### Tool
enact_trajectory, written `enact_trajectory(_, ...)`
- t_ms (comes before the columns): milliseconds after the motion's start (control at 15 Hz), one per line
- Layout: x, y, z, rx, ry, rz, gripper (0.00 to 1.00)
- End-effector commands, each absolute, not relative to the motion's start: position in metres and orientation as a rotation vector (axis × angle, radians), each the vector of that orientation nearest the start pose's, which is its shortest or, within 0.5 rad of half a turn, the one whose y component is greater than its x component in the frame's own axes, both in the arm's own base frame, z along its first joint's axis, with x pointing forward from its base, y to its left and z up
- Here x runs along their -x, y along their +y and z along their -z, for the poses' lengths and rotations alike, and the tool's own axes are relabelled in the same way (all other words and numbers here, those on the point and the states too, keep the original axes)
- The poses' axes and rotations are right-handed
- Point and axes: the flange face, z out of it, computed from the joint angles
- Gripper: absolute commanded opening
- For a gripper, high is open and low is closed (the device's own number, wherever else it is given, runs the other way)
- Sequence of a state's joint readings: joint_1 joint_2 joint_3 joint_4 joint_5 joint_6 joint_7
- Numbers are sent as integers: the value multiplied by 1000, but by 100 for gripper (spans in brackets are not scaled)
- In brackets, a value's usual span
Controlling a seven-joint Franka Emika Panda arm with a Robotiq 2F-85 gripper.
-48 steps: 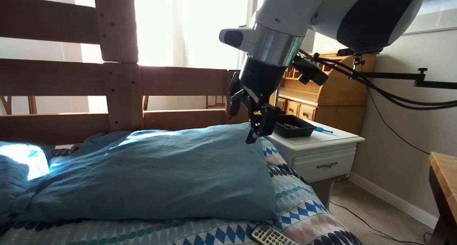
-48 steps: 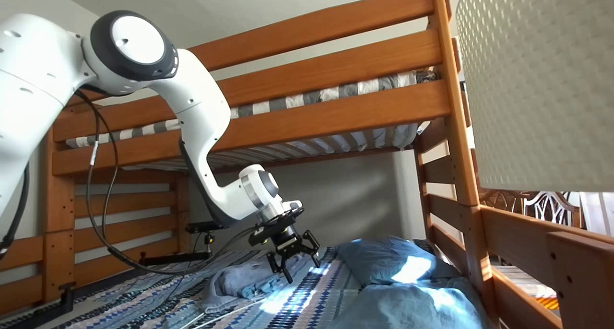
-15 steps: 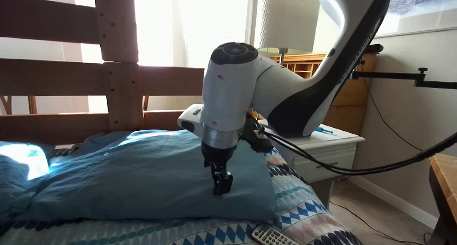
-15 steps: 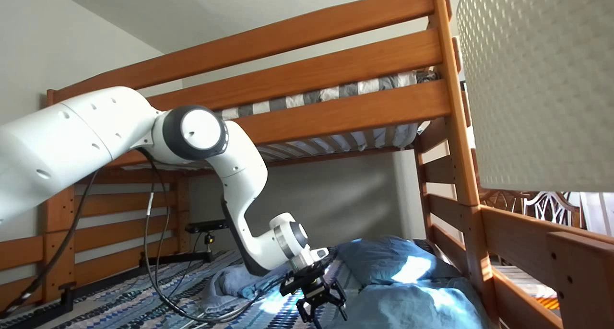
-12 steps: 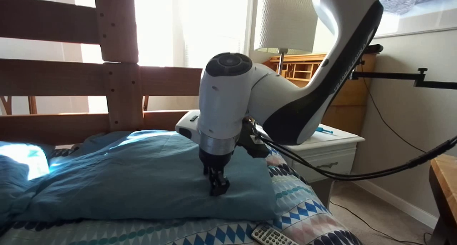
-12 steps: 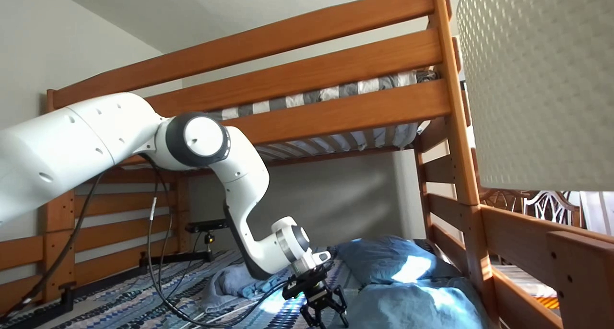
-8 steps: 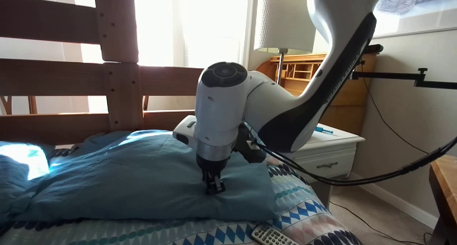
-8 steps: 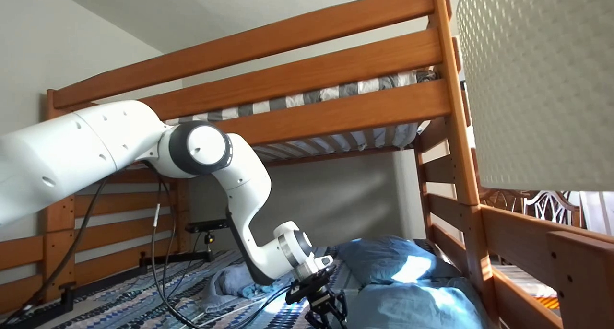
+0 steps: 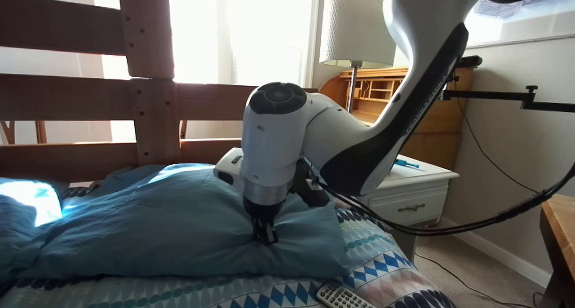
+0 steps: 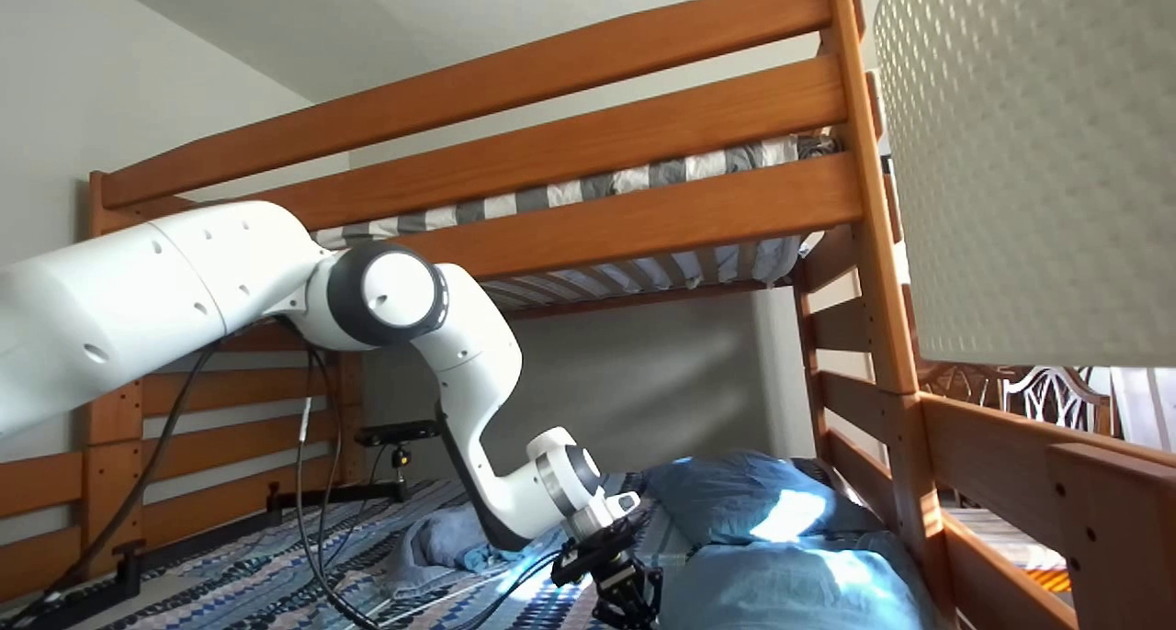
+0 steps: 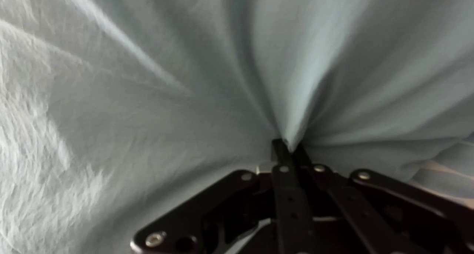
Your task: Pull the sheet to the left
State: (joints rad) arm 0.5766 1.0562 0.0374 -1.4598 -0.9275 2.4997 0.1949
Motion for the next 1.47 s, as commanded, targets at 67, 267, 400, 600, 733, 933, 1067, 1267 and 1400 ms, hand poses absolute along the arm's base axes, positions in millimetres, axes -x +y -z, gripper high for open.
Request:
enact_trajectory(67,-570,410,-50,2844,-2035,395,1)
enact_trajectory(267,-564,418,-71,2676,-2119,442,2)
enact_trajectory(400,-561,421,-84,2578,-2170,463,2)
enact_trajectory(600,-554,422,-103,2452,-2215,495,2)
enact_trajectory(733,-551,420,-112,2385,-2232,503,2)
enact_trajectory(933,-543,421,-119,2242,-2253,502,2)
enact_trajectory(1067,-537,424,-122,2149,-2268,492,2)
enact_trajectory(1267,-529,431,-130,2000,-2303,484,2)
enact_trajectory(1400,-524,435,-135,1902,-2321,479,2)
